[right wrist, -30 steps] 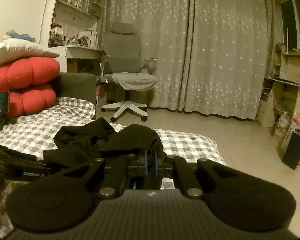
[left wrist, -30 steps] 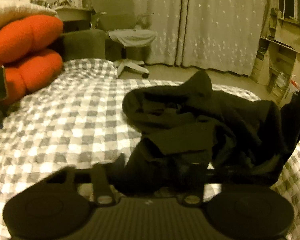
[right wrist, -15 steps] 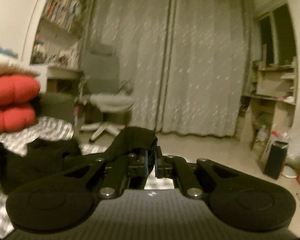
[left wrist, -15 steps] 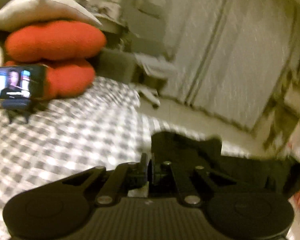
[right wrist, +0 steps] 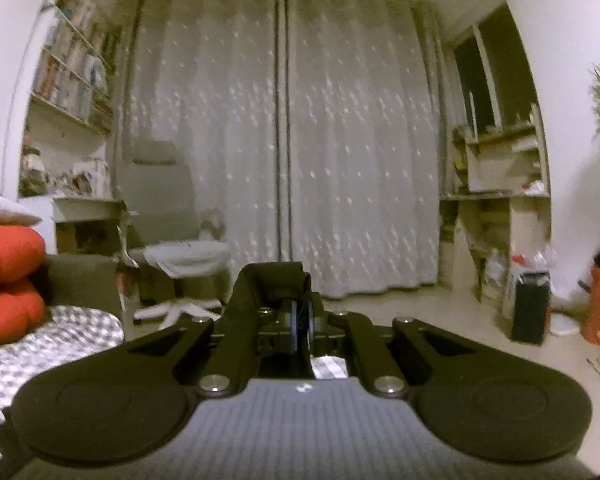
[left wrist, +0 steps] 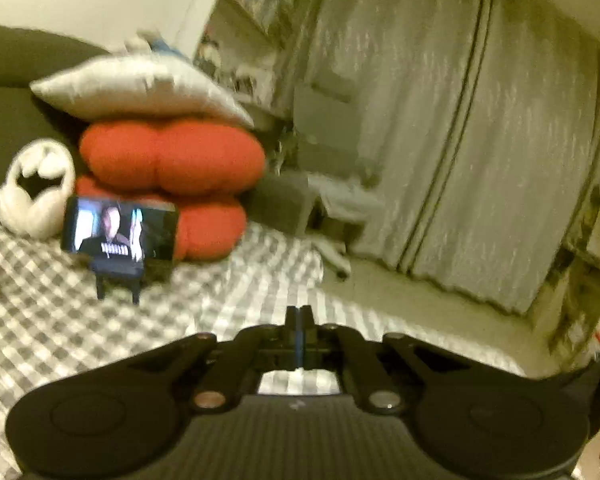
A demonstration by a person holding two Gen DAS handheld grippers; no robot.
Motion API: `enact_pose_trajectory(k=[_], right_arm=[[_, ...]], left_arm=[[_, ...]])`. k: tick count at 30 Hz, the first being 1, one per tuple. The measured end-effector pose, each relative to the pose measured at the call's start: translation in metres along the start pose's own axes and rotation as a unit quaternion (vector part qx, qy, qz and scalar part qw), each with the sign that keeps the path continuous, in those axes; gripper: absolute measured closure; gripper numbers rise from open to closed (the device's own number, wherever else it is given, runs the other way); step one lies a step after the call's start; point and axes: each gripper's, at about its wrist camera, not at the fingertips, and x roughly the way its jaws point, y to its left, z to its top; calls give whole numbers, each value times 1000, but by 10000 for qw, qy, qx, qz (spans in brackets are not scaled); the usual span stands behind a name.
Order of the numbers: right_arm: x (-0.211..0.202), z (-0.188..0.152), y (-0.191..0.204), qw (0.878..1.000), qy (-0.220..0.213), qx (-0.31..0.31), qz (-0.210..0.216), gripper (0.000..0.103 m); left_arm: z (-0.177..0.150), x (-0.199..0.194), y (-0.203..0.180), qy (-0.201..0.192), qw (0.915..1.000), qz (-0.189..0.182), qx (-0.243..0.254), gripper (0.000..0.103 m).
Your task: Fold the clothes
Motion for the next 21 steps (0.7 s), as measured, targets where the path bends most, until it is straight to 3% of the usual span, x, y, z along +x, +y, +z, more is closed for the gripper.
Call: enact_pose_trajectory(k=[7,9,10,11,13,18,21], right_arm=[[12,-1,-23,9941,349,849,-571,97],[18,-3,-29,9897,573,1156,-619,97],[20,-4,-31,9872,672,1294,-641,97],[20,-3,-29,9874,651,1285,-651,97],[19,-2,-25,9878,604,1268,-667,97],[6,5,-12,9940,139,987,-452,97],[-2,7,-5,9967,-101,765,-270,97]], left_arm=[[-12,23,6,497,9982,47,342,102],[-14,27,4,658,9974,-63,304,94],[-15,28,3,735,9968,-118,289,81],[-17,28,-1,742,9964,-181,375,60],[-20,29,-11,757,9953,-295,533,41],[-27,45,-28,998,9903,-737,618,32],[-33,56,-50,957,9857,-944,1011,20]])
